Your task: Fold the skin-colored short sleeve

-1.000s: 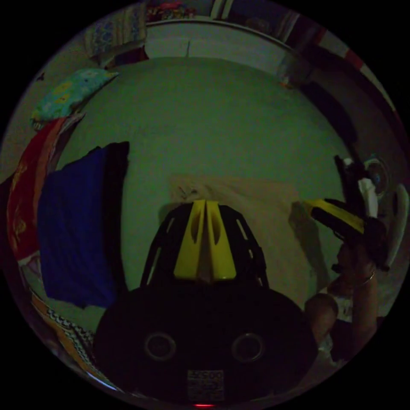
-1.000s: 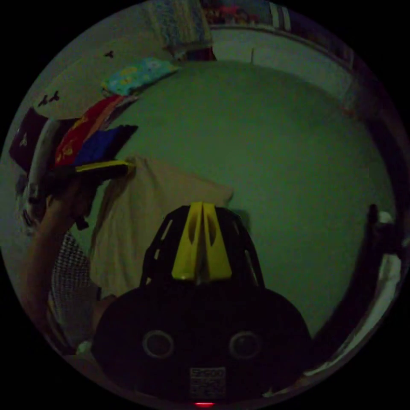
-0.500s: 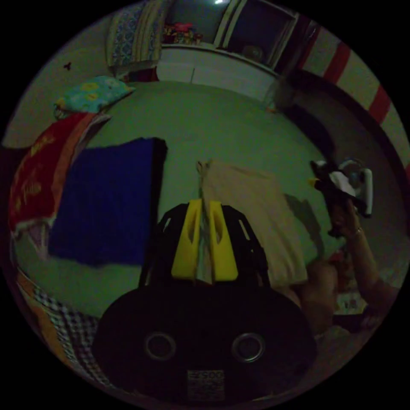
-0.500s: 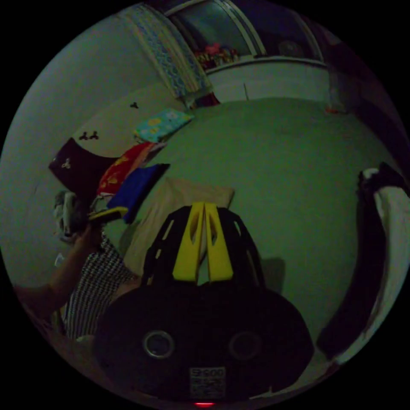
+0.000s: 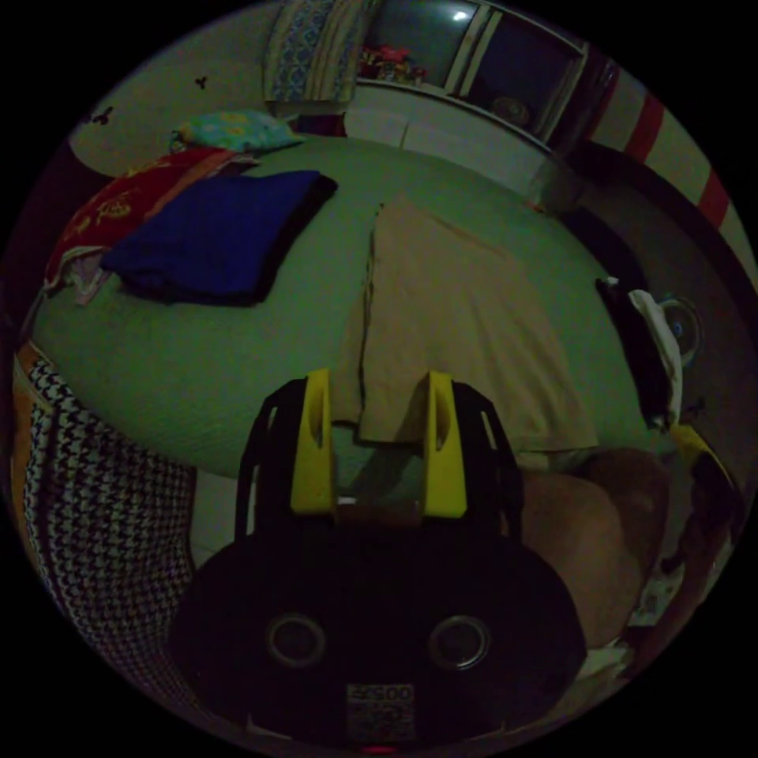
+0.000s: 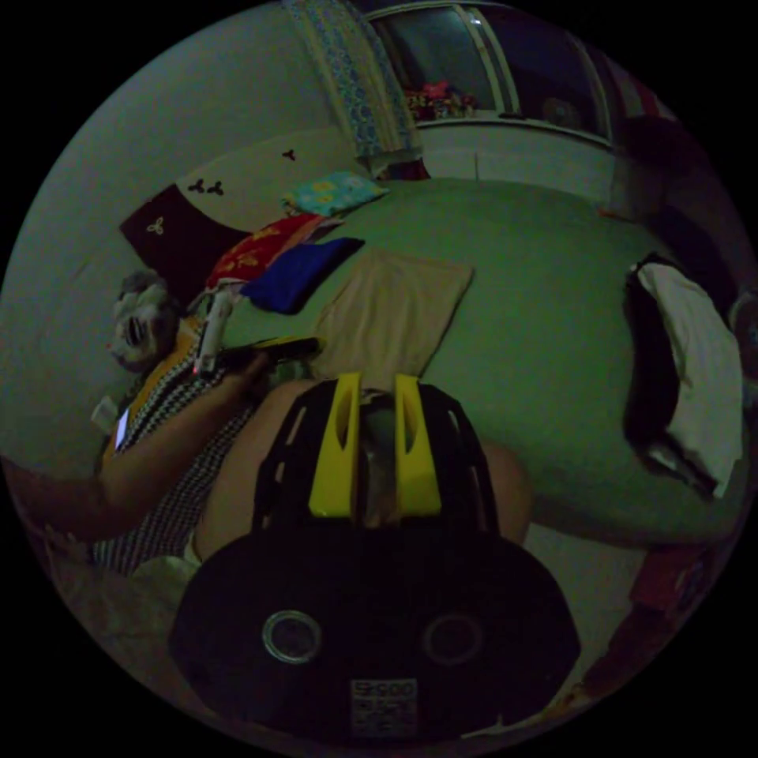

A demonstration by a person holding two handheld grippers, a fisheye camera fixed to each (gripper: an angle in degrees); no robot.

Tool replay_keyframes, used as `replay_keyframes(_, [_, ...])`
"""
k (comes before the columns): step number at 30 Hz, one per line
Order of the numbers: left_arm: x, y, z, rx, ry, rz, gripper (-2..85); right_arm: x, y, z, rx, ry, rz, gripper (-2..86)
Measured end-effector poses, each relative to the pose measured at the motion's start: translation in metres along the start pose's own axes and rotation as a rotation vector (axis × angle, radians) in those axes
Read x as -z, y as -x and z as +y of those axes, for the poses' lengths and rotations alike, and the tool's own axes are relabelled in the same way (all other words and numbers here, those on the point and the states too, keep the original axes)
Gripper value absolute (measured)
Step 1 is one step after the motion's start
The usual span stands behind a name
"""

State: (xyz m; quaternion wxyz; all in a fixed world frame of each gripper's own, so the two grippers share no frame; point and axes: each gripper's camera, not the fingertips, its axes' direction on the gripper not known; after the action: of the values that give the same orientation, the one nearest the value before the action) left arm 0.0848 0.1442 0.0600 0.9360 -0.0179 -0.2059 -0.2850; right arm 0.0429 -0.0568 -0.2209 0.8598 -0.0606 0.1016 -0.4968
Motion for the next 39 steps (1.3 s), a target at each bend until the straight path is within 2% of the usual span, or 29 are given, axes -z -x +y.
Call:
replay_keyframes(4, [0.0, -0.002, 0.005, -0.008, 0.0, 0.031, 13.7, 0.014, 0.005, 0.003, 0.018, -0.005, 0.067, 3.7])
replay_keyframes(9, [0.004, 0.0, 0.011, -0.009, -0.001, 0.019, 12.9, 0.016, 0.006, -0.001, 0.003, -0.004, 0.009, 3.7])
replay_keyframes(15, [0.013, 0.004, -0.001, -0.022, 0.102, 0.032, 10.8, 0.01, 0.018, -0.019, 0.048, -0.001, 0.014, 3.9])
replay_keyframes(21, [0.037, 0.015, -0.015, -0.063, 0.176, 0.099, 6.9, 0.003, 0.005, -0.077, 0.082, -0.025, 0.11, 5.2])
replay_keyframes(28, [0.098, 0.04, -0.041, -0.094, 0.115, 0.13, 6.4, -0.056, -0.041, -0.184, -0.018, 0.037, 0.026, 9.1])
replay_keyframes(32, [0.119, 0.047, -0.056, -0.14, 0.105, 0.098, 6.4, -0.115, -0.045, -0.24, -0.006, 0.144, 0.071, 12.4])
replay_keyframes(39, [0.137, 0.072, -0.068, -0.14, 0.13, 0.076, 6.4, -0.174, -0.055, -0.302, -0.116, 0.16, 0.131, 11.7])
